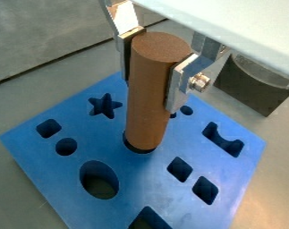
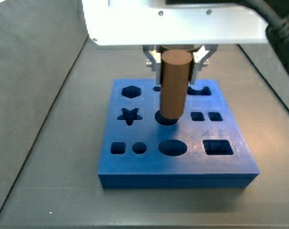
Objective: Insert the round object.
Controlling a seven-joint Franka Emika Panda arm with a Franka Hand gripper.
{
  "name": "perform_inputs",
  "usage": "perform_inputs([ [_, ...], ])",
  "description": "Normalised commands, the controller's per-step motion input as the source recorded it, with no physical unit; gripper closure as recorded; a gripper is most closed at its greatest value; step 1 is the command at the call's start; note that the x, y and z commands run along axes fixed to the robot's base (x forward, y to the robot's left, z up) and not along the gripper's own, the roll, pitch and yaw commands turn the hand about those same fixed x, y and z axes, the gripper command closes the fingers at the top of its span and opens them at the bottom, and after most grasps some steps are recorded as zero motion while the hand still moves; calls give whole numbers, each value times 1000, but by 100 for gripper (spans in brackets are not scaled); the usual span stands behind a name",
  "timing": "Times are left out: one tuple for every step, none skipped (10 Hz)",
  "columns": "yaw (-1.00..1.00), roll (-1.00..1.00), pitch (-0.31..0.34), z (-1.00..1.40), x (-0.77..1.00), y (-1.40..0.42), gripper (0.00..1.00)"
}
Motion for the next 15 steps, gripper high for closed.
perform_inputs([
  [-43,63,0,-220,0,60,100],
  [-3,0,3,-123,77,37,100],
  [0,0,1,-129,71,43,100],
  [-26,0,0,-166,0,0,100],
  [-29,0,0,-223,0,0,100],
  [-23,6,-26,-251,0,0,100],
  [-34,0,-27,-263,0,0,100],
  [-49,0,0,-271,66,0,100],
  [-31,0,0,-303,146,0,100],
  [-29,3,0,-343,186,0,100],
  [-17,3,0,-323,209,0,100],
  [0,11,3,-366,243,0,100],
  [0,11,4,-351,229,0,100],
  [-17,0,0,-263,94,0,100],
  [-23,0,0,-203,31,0,100],
])
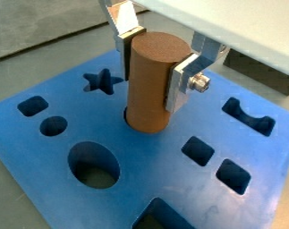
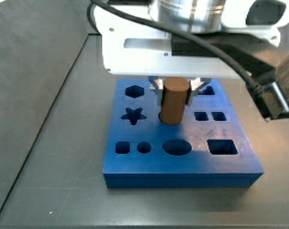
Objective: Insert the round object.
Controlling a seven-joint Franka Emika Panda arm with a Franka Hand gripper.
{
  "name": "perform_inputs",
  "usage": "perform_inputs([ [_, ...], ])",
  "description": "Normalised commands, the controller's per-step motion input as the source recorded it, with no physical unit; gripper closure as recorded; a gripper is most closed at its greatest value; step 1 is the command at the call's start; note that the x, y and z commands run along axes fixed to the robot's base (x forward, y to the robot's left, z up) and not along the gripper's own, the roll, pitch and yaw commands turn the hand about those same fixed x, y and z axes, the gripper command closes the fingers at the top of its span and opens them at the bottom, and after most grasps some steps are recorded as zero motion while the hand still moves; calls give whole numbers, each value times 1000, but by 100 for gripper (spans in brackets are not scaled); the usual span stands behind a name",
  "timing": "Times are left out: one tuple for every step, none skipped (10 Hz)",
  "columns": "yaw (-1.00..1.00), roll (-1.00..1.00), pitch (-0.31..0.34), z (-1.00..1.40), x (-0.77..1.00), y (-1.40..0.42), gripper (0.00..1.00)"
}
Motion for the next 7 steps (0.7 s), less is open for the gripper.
perform_inputs([
  [-20,0,0,-180,0,0,100],
  [-11,0,0,-194,0,0,100],
  [0,0,-1,-234,0,0,100],
  [0,3,0,-234,0,0,100],
  [0,11,0,-260,0,6,100],
  [0,-47,-60,-191,0,0,100],
  [0,0,-19,0,0,0,100],
])
